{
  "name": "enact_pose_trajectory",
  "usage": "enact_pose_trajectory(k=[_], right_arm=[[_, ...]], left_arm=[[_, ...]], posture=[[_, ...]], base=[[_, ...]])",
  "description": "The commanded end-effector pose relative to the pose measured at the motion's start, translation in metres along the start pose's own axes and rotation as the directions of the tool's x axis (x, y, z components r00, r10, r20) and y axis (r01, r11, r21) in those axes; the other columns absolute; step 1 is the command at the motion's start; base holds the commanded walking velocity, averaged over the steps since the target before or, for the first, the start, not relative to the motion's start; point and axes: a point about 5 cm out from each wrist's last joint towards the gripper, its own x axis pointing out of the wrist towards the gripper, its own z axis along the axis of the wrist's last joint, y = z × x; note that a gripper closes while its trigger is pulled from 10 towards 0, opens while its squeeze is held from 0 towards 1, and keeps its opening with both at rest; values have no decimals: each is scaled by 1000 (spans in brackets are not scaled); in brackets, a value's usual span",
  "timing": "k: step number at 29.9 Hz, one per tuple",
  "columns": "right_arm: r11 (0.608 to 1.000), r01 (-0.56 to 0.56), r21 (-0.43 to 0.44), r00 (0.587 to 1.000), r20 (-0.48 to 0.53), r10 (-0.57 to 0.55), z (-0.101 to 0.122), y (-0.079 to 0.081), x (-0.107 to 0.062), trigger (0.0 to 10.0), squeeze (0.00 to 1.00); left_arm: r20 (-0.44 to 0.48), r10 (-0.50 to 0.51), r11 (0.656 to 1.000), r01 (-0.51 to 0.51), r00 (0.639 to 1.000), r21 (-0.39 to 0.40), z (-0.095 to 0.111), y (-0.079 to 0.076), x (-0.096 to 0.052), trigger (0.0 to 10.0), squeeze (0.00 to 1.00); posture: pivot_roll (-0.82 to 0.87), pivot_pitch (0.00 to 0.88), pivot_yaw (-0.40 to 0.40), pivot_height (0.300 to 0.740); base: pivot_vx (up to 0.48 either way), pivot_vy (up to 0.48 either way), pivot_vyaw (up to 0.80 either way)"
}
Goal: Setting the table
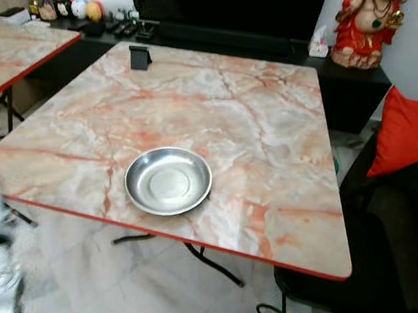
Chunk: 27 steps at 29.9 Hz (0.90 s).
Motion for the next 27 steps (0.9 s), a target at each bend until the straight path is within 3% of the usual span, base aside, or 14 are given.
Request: enact_pose_trajectory(k=[1,3,6,8,9,10,11,12,13,16,18,21,27], right_arm=[[1000,-5,6,1000,-3,5,-2,2,0,10000,0],[1000,-4,5,1000,-2,4,-2,2,0,10000,0],[1000,-4,4,1000,-2,4,-2,2,0,10000,0],[1000,-4,5,1000,-2,4,-1,3,0,10000,0],[1000,-5,5,1000,-1,5,-1,3,0,10000,0],[1000,-5,3,1000,-1,5,-1,3,0,10000,0],[1000,-5,3,1000,-1,5,-1,3,0,10000,0],[1000,-5,2,1000,-1,5,0,4,0,10000,0],[1000,-5,2,1000,-1,5,0,4,0,10000,0],[1000,-5,-10,1000,4,5,3,4,1,10000,0],[1000,-6,-16,1000,6,6,4,4,1,10000,0],[1000,1,-24,1000,21,0,9,3,1,10000,0],[1000,9,-2,999,32,-9,9,3,1,10000,0]], left_arm=[[-95,60,995,-52,994,86,-25,17,-2,10000,0],[-197,38,994,-16,980,109,-49,21,-7,10000,0],[-357,-47,986,101,933,134,-82,14,-20,10000,0],[-426,-185,960,255,886,113,-100,-2,-35,10000,0],[-444,-325,914,398,835,80,-106,-21,-47,10000,0],[-470,-391,879,472,792,65,-110,-30,-53,10000,0],[-470,-391,879,472,792,65,-110,-30,-53,10000,0],[-510,-476,820,571,716,37,-117,-45,-66,10000,0],[-517,-495,806,592,698,27,-119,-48,-69,10000,0],[-574,-568,747,662,590,-59,-128,-65,-87,10000,0],[-580,-581,736,673,571,-74,-129,-69,-90,10000,0],[-613,-611,706,696,501,-135,-131,-84,-96,10000,0],[-644,-611,691,706,460,-152,-137,-81,-101,10000,0]], posture=[[19,0,-3,740],[22,0,-3,740],[22,0,-3,740],[10,0,-3,740],[8,0,-3,740],[8,0,-3,740],[8,0,-3,740],[6,0,-2,740],[6,0,-2,740],[-1,0,-6,740],[-3,0,-10,740],[-39,0,-4,740],[-107,0,47,740]], base=[[0,0,0],[0,0,0],[0,0,0],[0,0,0],[0,0,0],[0,0,0],[0,0,0],[0,0,0],[0,0,0],[0,0,0],[0,0,0],[0,0,0],[0,0,0]])
